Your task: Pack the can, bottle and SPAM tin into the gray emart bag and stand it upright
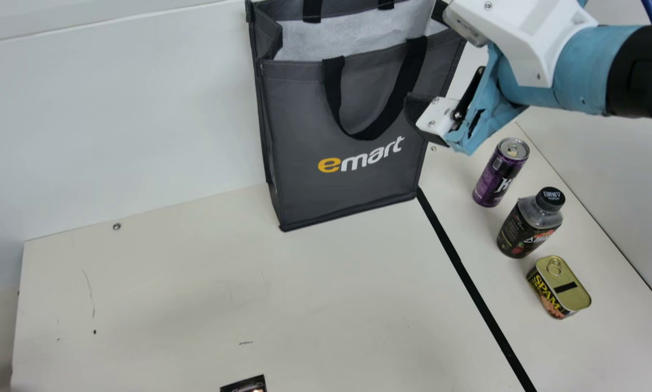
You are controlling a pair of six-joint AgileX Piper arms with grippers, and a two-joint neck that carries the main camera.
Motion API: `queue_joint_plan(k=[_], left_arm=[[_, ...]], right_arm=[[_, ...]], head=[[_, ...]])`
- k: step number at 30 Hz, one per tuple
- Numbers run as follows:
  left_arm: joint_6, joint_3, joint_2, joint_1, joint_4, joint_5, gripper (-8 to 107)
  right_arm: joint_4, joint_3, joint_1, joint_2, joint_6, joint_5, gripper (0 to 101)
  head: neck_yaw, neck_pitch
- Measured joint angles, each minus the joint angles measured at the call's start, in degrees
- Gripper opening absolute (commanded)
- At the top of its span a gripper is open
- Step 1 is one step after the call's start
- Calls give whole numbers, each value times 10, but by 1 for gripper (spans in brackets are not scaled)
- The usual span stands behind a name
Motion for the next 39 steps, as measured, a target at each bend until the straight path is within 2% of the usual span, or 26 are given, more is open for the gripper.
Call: queue_joint_plan(k=[18,28,39], left_arm=[[0,0,0,0,0,0,90],[0,0,0,0,0,0,90],[0,0,0,0,0,0,90]], right_arm=[[10,-93,21,84,-94,0,95],[38,-121,23,124,-139,0,95],[75,-133,28,164,-194,0,95]], head=[[0,0],[0,0],[-1,0]])
